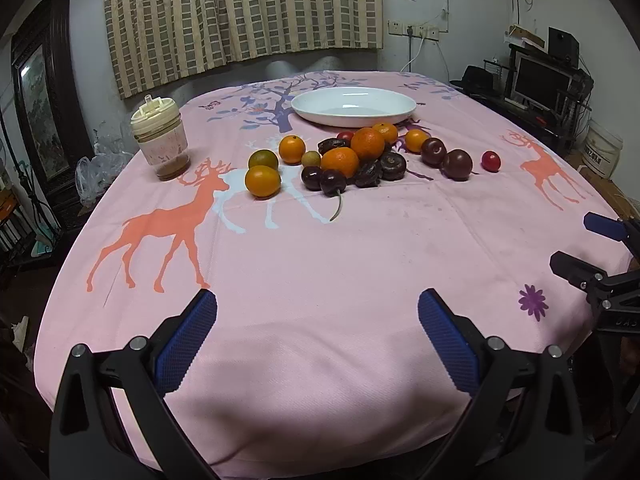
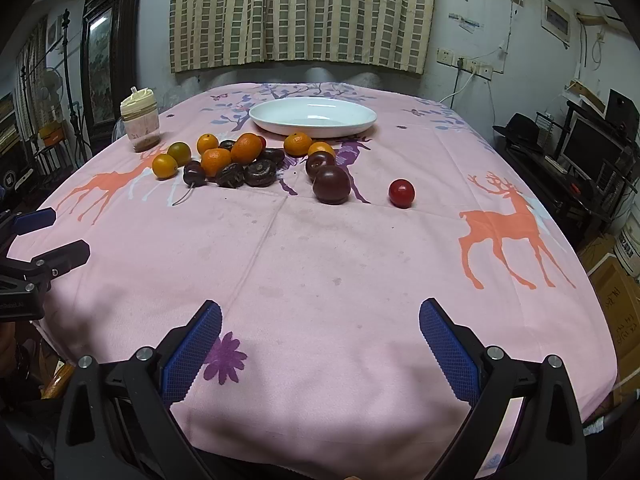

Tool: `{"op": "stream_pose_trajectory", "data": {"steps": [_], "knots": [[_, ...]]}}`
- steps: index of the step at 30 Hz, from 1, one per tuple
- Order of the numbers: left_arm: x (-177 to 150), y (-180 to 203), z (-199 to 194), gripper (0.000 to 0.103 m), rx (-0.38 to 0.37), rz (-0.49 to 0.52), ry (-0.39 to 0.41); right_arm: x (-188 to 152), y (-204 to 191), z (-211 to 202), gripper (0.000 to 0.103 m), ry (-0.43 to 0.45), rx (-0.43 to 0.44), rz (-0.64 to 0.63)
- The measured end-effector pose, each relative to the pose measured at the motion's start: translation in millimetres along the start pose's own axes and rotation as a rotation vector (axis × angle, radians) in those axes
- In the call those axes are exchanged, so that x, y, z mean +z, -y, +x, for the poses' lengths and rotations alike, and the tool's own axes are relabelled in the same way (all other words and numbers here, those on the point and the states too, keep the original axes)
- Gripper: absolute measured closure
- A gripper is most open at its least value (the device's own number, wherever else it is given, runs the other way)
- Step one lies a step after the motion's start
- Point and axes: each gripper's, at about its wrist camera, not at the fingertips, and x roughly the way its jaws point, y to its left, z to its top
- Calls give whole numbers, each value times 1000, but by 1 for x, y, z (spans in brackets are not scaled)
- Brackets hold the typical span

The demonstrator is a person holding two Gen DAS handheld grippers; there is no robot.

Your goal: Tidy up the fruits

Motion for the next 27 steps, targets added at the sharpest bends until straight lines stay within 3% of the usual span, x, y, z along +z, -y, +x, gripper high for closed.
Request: {"op": "stream_pose_trajectory", "data": {"steps": [27], "knots": [[0,2,5,4,4,-1,-21,-3,-1,7,4,-15,-1,3]]}}
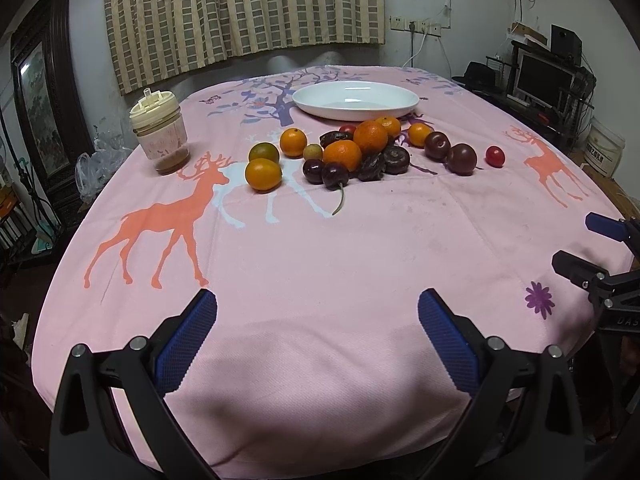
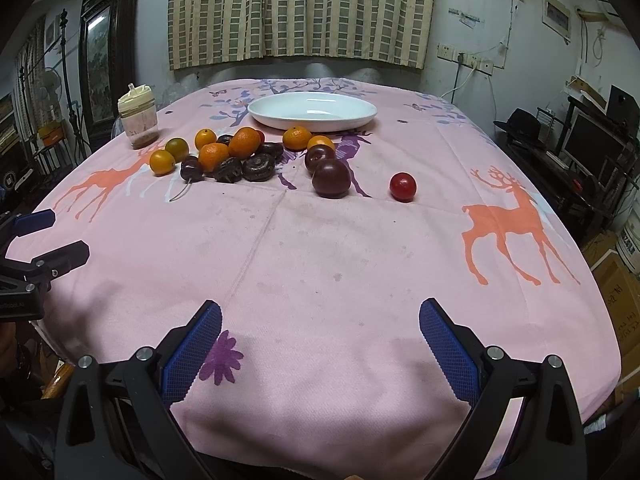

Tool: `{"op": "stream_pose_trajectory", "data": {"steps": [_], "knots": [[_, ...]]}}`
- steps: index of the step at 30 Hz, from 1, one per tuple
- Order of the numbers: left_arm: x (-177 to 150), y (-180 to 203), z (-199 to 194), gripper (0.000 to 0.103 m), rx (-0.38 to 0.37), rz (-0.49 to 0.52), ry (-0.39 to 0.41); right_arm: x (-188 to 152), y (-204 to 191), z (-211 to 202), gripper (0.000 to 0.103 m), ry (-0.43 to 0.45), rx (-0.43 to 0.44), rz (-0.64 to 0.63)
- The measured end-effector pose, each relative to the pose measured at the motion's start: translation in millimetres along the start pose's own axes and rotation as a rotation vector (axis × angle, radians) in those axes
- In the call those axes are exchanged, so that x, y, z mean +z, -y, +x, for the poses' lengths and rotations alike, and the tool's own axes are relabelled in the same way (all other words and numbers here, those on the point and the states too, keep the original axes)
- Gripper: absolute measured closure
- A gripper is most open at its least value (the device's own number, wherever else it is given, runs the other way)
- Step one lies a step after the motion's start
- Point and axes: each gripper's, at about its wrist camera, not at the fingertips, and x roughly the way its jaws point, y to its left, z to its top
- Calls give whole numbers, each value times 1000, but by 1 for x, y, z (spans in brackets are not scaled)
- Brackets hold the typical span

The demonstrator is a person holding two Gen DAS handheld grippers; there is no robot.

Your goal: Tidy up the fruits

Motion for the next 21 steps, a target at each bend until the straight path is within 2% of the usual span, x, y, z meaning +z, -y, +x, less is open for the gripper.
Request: {"op": "stream_pose_trajectory", "data": {"steps": [9,15,18,21], "knots": [[-1,-2,6,4,-1,-5,-13,1,7,5,4,-16,-2,26],[-2,-6,13,4,0,-6,-23,0,10,11,4,-37,68,38],[-3,-15,20,4,-10,-26,-34,6,15,13,4,-9,37,36],[-2,-24,29,4,-23,-31,-38,21,28,25,4,-8,42,38]]}}
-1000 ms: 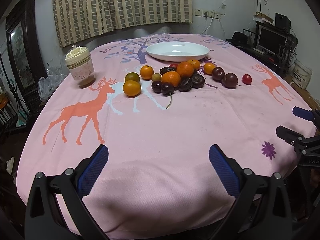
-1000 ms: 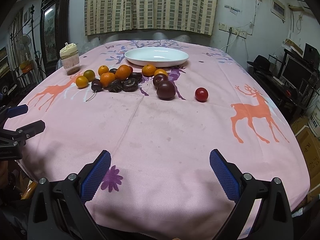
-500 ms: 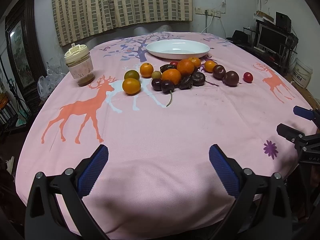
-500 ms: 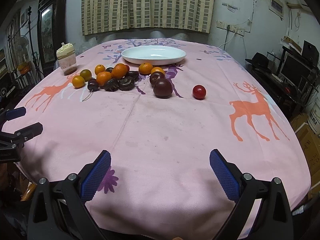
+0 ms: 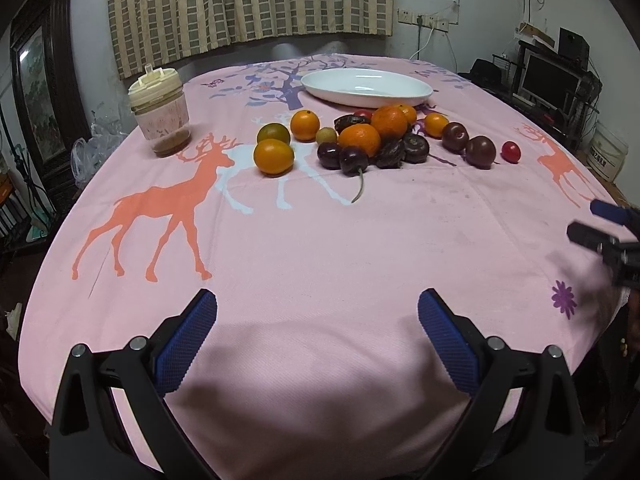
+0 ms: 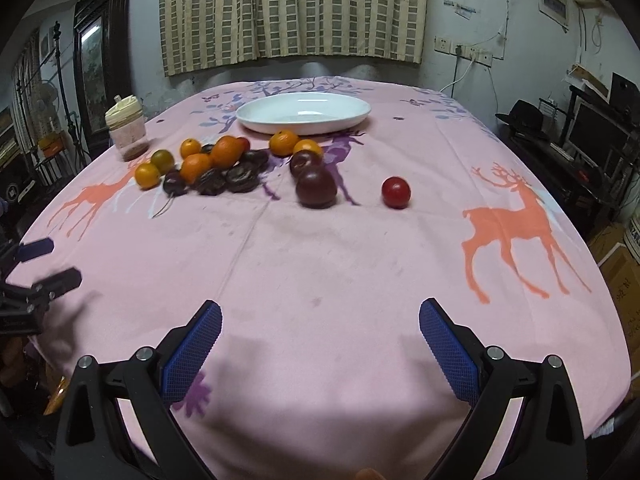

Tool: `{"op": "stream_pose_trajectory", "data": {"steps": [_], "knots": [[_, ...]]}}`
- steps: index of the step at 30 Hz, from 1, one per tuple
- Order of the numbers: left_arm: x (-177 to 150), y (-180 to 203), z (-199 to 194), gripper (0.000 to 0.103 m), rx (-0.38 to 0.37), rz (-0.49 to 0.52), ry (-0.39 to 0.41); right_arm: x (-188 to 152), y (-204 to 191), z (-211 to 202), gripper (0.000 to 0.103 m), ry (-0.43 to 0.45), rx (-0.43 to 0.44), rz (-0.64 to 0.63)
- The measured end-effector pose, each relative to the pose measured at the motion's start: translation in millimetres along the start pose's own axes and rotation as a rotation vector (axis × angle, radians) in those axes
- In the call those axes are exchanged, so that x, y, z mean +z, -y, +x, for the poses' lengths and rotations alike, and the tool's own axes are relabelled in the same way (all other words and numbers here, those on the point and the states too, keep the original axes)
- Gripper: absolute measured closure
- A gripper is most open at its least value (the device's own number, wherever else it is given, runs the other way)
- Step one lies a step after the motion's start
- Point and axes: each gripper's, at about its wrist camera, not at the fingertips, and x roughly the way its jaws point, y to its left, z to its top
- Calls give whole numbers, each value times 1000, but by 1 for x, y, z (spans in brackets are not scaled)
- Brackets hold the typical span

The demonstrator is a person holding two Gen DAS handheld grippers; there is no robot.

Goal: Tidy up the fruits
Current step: 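Drop red tomato on plate with right tool while left drops yellow tomato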

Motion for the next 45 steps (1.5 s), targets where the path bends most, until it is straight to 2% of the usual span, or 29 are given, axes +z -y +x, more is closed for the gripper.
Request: {"op": "stream_pose_trajectory", "data": {"steps": [3,5,8,11,13,17,20,24,26,27,28,35,39,42,45], "knots": [[6,-9,6,4,-10,1,12,20,17,16,19,-14,21,9],[13,-15,10,4,-34,-7,15,38,32,34,35,-40,9,29],[23,-22,14,4,-65,-14,22,62,48,62,44,-90,5,37],[34,-29,21,4,-83,-17,16,79,59,86,46,-121,-54,28],[39,-33,25,4,-96,-20,8,87,65,97,50,-142,-63,26],[53,-39,37,4,-127,-29,-23,91,72,116,66,-191,-36,39],[67,-39,46,4,-121,-3,-26,91,75,125,74,-212,-7,55],[87,-43,60,6,-92,26,-29,92,78,124,76,-216,21,67],[97,-47,70,18,-95,29,-47,95,81,118,77,-210,45,88],[102,-49,76,31,-103,30,-63,98,82,113,77,-203,52,94],[108,-51,82,35,-114,28,-76,101,83,108,77,-193,59,93],[129,-60,120,38,-121,7,-126,130,78,95,76,-143,92,68],[128,-62,139,53,-135,2,-173,153,72,100,76,-113,126,54],[126,-66,147,53,-173,-26,-190,172,66,112,76,-101,152,47],[125,-67,145,63,-211,-28,-193,196,60,132,76,-84,182,46]]}}
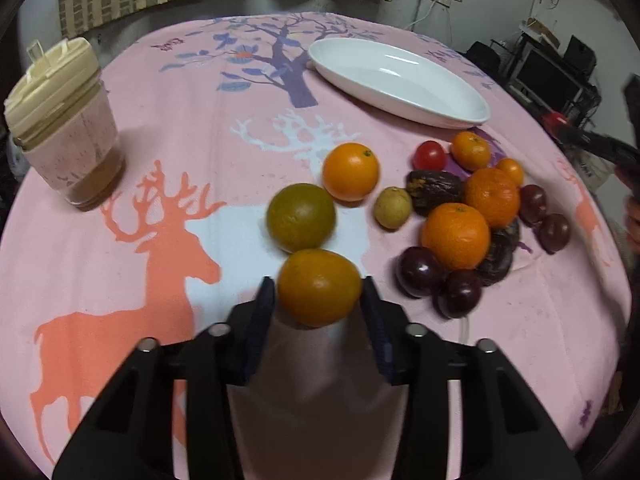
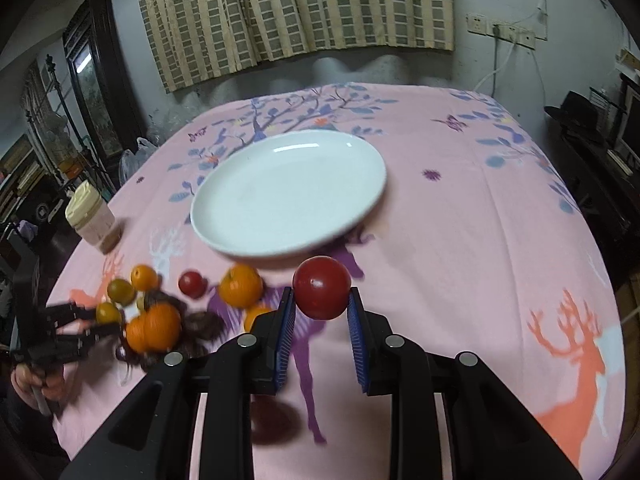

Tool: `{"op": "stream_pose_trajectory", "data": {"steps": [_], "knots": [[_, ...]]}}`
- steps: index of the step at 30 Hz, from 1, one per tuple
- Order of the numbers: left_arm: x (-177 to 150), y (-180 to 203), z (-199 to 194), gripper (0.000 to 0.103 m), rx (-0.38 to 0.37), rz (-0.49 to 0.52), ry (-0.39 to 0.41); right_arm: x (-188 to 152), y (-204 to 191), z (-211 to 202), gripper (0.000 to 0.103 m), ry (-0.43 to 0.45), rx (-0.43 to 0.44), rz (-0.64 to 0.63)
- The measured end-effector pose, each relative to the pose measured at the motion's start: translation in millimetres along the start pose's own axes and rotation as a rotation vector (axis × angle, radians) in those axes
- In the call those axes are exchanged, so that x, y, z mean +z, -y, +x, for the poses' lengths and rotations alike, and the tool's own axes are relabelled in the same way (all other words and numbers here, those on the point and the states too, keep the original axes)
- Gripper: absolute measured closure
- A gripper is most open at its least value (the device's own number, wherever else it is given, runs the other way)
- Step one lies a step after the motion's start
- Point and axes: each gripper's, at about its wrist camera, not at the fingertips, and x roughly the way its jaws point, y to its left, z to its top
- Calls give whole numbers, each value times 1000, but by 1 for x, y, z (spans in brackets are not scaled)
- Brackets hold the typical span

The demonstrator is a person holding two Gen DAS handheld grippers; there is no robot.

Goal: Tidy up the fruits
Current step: 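Drop red tomato on plate with right tool while left drops yellow tomato, then place tangerine on plate with right tool while left places green-brown tomato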

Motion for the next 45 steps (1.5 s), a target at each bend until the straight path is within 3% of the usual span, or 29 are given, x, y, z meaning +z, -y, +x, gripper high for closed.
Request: {"op": "stream_pose_trajectory", "data": {"steps": [5,10,13,16,22,23,25,28,30,33,34,37,41,45], "knots": [[3,-9,-19,63,-67,-58,20,42,-3,50,76,-17,56,11],[63,16,-46,63,-50,68,136,69,-1,97,76,-51,55,15],[119,42,-26,63,-62,138,157,79,2,123,76,-79,45,31],[171,68,18,63,-82,174,122,77,3,134,76,-103,52,42],[210,94,96,62,-3,197,6,71,-6,144,70,-112,51,13],[212,96,99,61,9,197,0,71,-7,143,60,-105,59,9],[209,98,93,31,25,209,32,71,-10,137,57,-95,64,1],[198,96,53,13,95,235,159,71,-16,113,57,-56,53,-26],[187,88,27,7,126,236,211,65,-29,87,51,-11,67,-64],[160,68,-8,5,175,183,270,48,-59,55,45,10,183,-130],[151,60,-17,5,194,152,280,38,-75,47,45,-10,243,-169],[126,34,-35,5,220,68,279,14,-110,37,45,-50,316,-262],[97,-2,-49,5,204,-35,289,-17,-142,31,45,-78,277,-390],[74,-30,-49,5,156,-123,275,-25,-138,36,46,-108,274,-371]]}}
